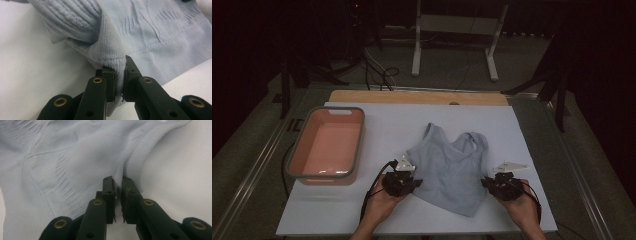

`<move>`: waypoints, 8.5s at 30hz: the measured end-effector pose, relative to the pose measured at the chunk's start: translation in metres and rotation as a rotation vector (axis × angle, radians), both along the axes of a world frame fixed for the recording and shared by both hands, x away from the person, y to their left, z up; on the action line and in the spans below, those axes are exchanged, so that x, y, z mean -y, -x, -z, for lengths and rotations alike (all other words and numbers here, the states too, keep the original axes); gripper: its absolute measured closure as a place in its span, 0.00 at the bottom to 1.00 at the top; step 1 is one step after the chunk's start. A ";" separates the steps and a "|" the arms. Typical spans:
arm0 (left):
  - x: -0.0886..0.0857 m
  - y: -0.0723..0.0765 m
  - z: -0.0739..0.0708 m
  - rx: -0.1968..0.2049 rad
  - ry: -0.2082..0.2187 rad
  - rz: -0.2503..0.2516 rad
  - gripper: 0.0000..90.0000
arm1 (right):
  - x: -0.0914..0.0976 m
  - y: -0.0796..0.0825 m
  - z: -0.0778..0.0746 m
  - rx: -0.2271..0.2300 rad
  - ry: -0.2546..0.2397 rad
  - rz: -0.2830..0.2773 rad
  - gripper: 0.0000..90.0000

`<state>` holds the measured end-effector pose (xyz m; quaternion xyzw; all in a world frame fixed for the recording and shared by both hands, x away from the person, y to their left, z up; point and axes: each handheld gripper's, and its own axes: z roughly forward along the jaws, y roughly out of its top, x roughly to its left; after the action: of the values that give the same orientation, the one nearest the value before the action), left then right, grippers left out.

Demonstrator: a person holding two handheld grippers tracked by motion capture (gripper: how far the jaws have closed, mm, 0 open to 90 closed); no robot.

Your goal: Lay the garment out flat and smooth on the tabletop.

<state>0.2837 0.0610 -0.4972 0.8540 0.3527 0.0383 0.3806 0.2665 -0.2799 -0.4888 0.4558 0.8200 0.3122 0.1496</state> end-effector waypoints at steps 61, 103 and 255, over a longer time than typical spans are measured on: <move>0.032 -0.041 -0.027 -0.024 0.135 -0.093 0.94 | -0.009 0.034 0.018 0.101 0.163 -0.094 0.35; 0.026 -0.032 -0.016 -0.026 0.126 -0.037 0.87 | -0.006 0.021 -0.021 0.260 0.065 -0.040 0.94; 0.019 -0.029 0.015 -0.036 0.020 -0.231 0.92 | 0.003 -0.017 -0.011 0.098 0.110 0.111 0.80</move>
<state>0.3127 0.0416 -0.5117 0.8045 0.4558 0.0630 0.3756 0.2832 -0.2834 -0.4780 0.4760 0.8011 0.2795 0.2314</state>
